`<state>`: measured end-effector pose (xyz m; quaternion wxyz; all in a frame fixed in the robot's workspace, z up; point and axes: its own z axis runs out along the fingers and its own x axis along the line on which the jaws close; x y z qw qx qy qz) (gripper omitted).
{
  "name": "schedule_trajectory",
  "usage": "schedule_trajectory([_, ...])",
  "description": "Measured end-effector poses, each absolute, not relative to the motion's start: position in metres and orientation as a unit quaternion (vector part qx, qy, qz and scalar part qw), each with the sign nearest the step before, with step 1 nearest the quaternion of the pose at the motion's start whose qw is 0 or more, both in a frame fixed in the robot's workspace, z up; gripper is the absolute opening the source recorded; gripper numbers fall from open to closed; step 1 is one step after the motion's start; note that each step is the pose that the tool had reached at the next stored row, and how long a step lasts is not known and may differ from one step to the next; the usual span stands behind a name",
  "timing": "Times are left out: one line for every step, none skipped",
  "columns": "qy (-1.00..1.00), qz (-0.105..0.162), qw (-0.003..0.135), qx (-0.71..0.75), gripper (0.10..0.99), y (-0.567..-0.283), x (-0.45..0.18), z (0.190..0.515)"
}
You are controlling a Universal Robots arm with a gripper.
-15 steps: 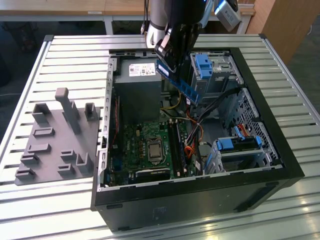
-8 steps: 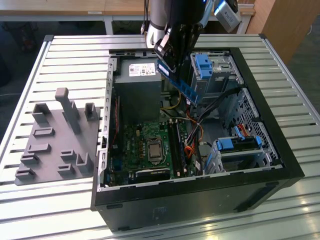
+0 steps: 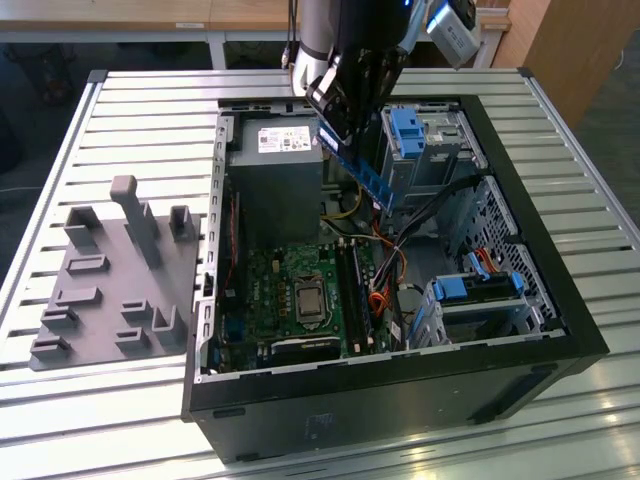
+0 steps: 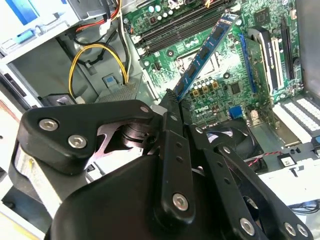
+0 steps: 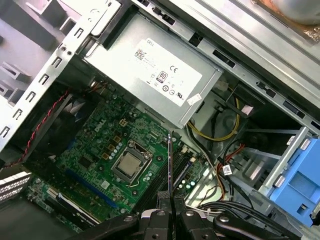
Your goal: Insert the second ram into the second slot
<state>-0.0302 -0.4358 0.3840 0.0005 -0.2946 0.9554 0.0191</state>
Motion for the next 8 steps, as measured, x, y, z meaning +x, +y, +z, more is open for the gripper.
schedule_trajectory([0.956,0.019,0.001,-0.291,0.137,-0.4358,-0.0302,0.3840])
schedule_trajectory([0.957,0.019,0.001,-0.288,0.137,-0.4358,-0.0302,0.3839])
schedule_trajectory([0.958,0.019,0.001,-0.285,0.137,-0.4358,-0.0302,0.3839])
schedule_trajectory([0.959,0.019,0.001,-0.282,0.137,-0.4358,-0.0302,0.3839])
schedule_trajectory([0.960,0.019,0.001,-0.279,0.137,-0.4358,-0.0302,0.3839])
schedule_trajectory([0.961,0.019,0.001,-0.276,0.137,-0.4358,-0.0302,0.3839])
schedule_trajectory([0.962,0.019,0.001,-0.274,0.137,-0.4358,-0.0302,0.3839])
schedule_trajectory([0.962,0.019,0.001,-0.271,0.137,-0.4358,-0.0302,0.3839])
